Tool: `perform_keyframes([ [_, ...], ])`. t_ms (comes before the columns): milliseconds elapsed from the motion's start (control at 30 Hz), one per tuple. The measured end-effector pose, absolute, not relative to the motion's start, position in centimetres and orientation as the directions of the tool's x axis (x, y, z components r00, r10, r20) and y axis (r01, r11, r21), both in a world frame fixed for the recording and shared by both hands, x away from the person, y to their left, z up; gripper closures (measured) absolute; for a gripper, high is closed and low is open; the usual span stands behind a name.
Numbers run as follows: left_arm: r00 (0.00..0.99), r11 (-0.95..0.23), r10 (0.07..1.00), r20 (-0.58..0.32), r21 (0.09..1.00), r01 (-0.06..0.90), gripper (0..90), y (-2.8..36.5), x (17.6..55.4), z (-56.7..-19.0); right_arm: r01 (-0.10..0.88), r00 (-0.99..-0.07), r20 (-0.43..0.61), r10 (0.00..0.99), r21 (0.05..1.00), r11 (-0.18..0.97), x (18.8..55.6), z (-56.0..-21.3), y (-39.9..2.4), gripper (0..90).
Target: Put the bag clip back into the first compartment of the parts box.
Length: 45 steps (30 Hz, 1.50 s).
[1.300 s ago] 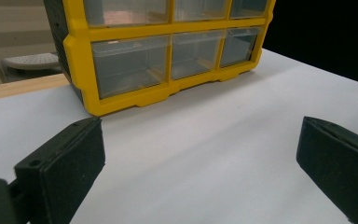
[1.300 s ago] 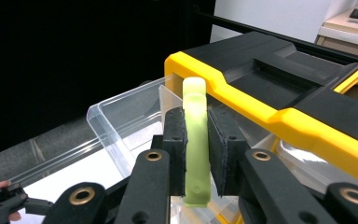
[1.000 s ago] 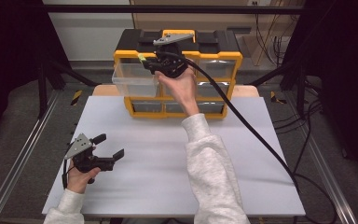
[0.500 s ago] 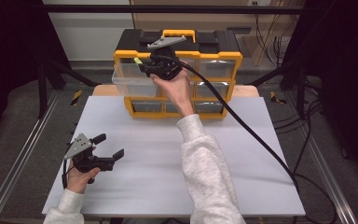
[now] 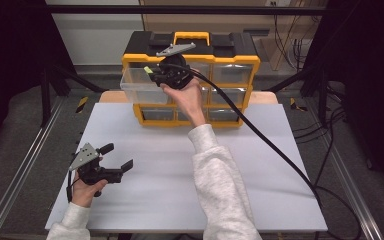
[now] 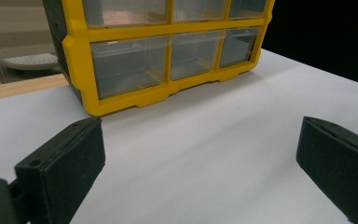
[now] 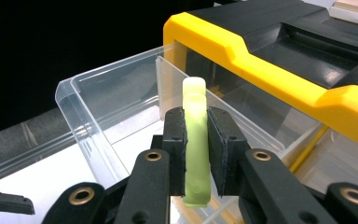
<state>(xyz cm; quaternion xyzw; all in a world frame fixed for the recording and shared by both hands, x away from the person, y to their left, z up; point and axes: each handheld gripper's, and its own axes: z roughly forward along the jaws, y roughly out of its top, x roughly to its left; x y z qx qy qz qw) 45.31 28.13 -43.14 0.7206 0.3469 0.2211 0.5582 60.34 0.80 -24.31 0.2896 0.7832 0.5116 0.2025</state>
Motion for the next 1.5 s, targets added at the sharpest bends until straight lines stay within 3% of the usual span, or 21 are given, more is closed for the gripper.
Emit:
perform_keyframes([
  [200,0.661,-0.136,0.747,-0.069,0.958,0.254,1.0,28.1,45.3,-43.1,0.241,-0.75,-0.028,0.661,0.918,0.314,60.3,-24.3,0.9,77.2],
  [567,0.66,-0.135,0.748,-0.07,0.958,0.254,1.0,28.2,45.3,-43.1,0.186,-0.755,-0.041,0.654,0.944,0.273,59.9,-23.7,0.4,64.1],
  [867,0.662,-0.136,0.747,-0.07,0.958,0.254,1.0,28.1,45.3,-43.1,0.143,-0.74,-0.036,0.671,0.967,0.209,58.4,-21.8,-1.2,42.3],
  [967,0.661,-0.135,0.747,-0.071,0.958,0.255,1.0,28.2,45.3,-43.2,0.136,-0.726,-0.029,0.687,0.973,0.185,57.7,-21.3,-2.0,27.1],
  [1233,0.661,-0.138,0.747,-0.068,0.957,0.255,1.0,28.1,45.3,-43.2,0.149,-0.718,0.002,0.696,0.977,0.15,56.1,-20.9,-4.2,9.5],
  [1500,0.66,-0.14,0.748,-0.068,0.956,0.257,1.0,28.1,45.3,-43.2,0.155,-0.723,0.027,0.69,0.98,0.124,54.4,-21.5,-6.2,3.3],
])
